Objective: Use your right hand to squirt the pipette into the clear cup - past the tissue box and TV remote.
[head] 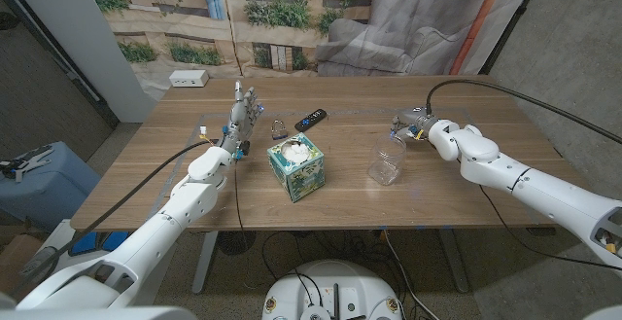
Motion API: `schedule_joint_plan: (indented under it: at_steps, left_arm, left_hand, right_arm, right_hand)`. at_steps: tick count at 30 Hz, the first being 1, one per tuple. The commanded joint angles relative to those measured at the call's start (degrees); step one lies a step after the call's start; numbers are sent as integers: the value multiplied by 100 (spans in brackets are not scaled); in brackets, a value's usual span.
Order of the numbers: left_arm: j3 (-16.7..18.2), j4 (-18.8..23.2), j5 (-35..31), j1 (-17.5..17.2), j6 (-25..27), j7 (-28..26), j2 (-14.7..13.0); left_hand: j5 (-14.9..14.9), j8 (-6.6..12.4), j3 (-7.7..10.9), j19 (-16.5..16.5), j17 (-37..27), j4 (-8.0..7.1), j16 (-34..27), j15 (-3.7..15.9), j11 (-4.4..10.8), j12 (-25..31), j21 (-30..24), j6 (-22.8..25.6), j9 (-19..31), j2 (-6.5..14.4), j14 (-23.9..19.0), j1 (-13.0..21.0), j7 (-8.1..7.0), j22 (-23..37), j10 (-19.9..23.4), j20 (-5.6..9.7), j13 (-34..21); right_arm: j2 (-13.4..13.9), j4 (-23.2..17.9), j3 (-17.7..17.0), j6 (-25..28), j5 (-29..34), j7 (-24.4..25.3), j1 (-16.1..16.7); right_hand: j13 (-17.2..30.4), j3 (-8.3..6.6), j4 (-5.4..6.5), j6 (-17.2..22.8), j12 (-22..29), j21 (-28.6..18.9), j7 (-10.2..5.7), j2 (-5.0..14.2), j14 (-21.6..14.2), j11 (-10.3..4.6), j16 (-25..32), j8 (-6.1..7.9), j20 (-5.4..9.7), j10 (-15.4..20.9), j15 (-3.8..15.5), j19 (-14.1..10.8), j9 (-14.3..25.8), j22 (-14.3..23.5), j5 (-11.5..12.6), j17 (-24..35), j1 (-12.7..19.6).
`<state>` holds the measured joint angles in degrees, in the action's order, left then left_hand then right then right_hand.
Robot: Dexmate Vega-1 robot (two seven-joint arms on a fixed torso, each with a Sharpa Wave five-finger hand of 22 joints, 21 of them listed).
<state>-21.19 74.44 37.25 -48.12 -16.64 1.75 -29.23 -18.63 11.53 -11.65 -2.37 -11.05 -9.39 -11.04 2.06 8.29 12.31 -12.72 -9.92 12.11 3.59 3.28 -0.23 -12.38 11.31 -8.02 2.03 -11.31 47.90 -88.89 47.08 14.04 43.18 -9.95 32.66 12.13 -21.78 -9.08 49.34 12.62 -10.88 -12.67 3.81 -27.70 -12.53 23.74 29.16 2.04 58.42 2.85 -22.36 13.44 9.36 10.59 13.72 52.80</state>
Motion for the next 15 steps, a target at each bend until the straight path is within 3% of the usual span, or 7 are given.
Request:
schedule_joint_plan:
  at_steps: [1,15]
  left_arm:
    - [0,2,0,-2,0,0,0]
    - [0,-1,1,1,1,1,0]
  left_hand:
    - [-24,35,-33,-65,-34,2,-33,663,23,28,-29,-5,14,229,45,10,-33,12,-3,519,-32]
    - [-24,36,-33,-66,-34,2,-32,658,35,23,-28,-4,14,229,47,9,-33,12,-14,520,-32]
  right_arm:
    - [69,-108,-59,-47,-27,6,33]
    - [167,-451,-278,42,-142,79,190]
  right_hand:
    - [16,32,-5,34,0,5,12,82,-47,-14,47,50,14,71,861,-51,22,15,11,36,-12]
    - [17,70,-9,49,-7,8,13,95,-48,-14,72,61,6,109,864,-52,20,15,12,43,-4]
